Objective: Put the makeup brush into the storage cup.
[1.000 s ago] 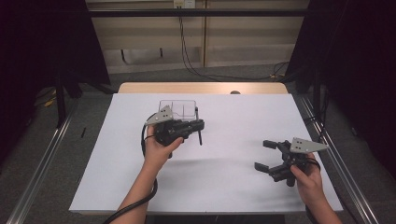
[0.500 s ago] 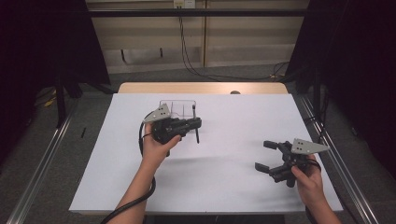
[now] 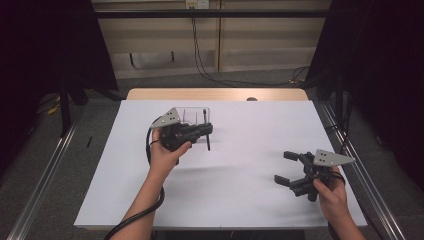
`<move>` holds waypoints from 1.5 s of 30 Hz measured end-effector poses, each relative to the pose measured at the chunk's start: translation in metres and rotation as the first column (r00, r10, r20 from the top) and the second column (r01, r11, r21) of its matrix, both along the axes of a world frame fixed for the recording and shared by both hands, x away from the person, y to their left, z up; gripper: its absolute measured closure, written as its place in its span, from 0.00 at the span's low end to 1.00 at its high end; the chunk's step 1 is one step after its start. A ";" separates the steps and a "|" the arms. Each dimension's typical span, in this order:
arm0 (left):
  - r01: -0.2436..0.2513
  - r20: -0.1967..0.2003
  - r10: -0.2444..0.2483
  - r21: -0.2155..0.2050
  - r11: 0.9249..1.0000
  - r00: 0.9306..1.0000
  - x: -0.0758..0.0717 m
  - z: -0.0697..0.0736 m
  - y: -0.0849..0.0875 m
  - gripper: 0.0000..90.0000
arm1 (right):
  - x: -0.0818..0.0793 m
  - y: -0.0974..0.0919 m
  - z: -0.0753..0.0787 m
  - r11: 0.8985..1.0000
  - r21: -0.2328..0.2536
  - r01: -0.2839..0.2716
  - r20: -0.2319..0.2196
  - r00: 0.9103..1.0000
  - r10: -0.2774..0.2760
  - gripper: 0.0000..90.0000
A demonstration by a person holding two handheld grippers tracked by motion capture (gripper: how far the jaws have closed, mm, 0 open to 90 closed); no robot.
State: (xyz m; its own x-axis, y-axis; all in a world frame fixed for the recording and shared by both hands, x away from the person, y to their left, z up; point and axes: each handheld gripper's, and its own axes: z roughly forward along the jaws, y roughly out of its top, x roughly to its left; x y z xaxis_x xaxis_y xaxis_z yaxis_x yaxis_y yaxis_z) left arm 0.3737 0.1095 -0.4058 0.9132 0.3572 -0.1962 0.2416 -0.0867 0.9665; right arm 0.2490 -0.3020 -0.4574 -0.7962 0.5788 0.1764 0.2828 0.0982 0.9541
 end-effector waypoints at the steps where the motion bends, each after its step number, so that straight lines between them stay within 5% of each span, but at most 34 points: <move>1: -0.003 0.001 0.003 0.001 1.000 1.000 0.001 0.001 0.001 0.93 | 0.000 0.000 0.000 1.000 0.000 0.000 0.001 1.000 0.000 0.02; 45: -0.081 0.013 0.081 0.022 0.996 0.997 0.022 0.013 0.016 0.93 | -0.002 -0.005 -0.002 1.000 0.003 0.010 0.002 1.000 -0.010 0.03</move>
State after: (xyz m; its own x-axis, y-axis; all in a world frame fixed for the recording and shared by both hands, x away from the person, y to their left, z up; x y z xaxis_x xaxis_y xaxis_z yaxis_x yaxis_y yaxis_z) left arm 0.3959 0.1250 -0.3926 0.8834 0.4342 -0.1763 0.2370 -0.0893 0.9674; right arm 0.2471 -0.3073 -0.4595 -0.7906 0.5864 0.1761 0.2815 0.0926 0.9551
